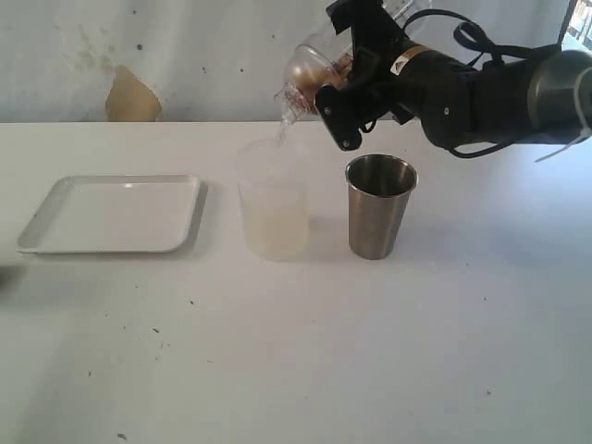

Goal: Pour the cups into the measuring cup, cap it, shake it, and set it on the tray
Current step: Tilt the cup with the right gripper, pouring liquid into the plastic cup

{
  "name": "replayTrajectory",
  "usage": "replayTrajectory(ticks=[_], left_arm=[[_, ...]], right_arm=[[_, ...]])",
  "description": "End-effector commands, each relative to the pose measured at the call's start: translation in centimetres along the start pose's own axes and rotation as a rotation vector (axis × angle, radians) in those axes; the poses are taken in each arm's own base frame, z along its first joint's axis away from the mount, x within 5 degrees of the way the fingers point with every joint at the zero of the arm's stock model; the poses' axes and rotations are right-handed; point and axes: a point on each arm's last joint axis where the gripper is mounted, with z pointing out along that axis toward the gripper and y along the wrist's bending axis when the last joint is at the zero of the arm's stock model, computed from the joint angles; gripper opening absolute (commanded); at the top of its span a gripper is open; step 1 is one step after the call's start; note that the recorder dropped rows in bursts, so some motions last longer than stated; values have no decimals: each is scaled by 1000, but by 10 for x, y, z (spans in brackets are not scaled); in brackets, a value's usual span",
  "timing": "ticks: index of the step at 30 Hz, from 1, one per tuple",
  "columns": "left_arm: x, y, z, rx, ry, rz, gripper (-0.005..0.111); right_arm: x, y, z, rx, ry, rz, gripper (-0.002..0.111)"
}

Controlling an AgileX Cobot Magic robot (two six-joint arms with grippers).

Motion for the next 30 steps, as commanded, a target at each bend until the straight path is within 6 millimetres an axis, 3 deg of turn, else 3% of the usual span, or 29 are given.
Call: replayTrajectory(ticks=[1,17,30], left_arm=[[1,0,0,1,-5,-6,1],[1,0,0,1,-5,-6,1],[1,0,0,1,-5,-6,1]], right_arm=[[4,-16,-2,88,29,-43,0],[5,-17,-3,103,38,-42,0],[17,-12,-2,90,63,-48,0]])
